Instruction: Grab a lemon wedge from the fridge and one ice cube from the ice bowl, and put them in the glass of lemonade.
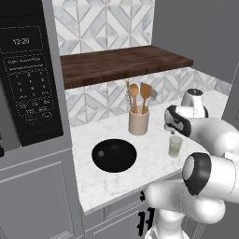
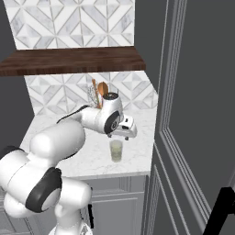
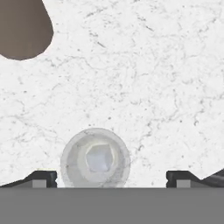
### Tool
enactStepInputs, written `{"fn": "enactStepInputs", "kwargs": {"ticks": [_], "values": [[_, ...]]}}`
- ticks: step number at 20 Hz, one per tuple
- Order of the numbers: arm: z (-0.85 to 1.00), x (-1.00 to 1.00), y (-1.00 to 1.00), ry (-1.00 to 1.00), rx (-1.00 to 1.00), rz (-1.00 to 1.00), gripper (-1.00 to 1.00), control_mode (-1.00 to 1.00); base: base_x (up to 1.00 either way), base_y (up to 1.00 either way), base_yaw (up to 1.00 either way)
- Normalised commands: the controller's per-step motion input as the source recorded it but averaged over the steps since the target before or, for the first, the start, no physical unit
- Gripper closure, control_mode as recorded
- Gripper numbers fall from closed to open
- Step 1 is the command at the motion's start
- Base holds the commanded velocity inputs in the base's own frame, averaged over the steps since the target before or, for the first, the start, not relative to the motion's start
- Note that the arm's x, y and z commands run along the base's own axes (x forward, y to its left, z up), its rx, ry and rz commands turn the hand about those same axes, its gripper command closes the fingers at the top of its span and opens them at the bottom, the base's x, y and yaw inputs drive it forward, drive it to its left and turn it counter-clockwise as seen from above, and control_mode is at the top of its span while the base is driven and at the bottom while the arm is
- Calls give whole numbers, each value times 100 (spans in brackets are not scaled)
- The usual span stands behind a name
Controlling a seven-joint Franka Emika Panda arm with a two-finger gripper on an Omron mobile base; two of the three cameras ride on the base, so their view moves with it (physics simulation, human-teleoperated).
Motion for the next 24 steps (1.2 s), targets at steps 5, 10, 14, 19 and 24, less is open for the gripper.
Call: {"fn": "enactStepInputs", "kwargs": {"ticks": [5, 10, 14, 19, 24], "values": [[39, -88, 48, -23, 3, 0, -100, -100, 0, 0, 0], [53, -75, 63, -21, 6, -5, -100, -100, 0, 0, 0], [55, -69, 49, -13, 7, -4, -100, -100, 0, 0, 0], [48, -67, 34, -11, 0, 0, -100, -100, 0, 0, 0], [49, -59, 24, -9, 0, 0, -100, -100, 0, 0, 0]]}}
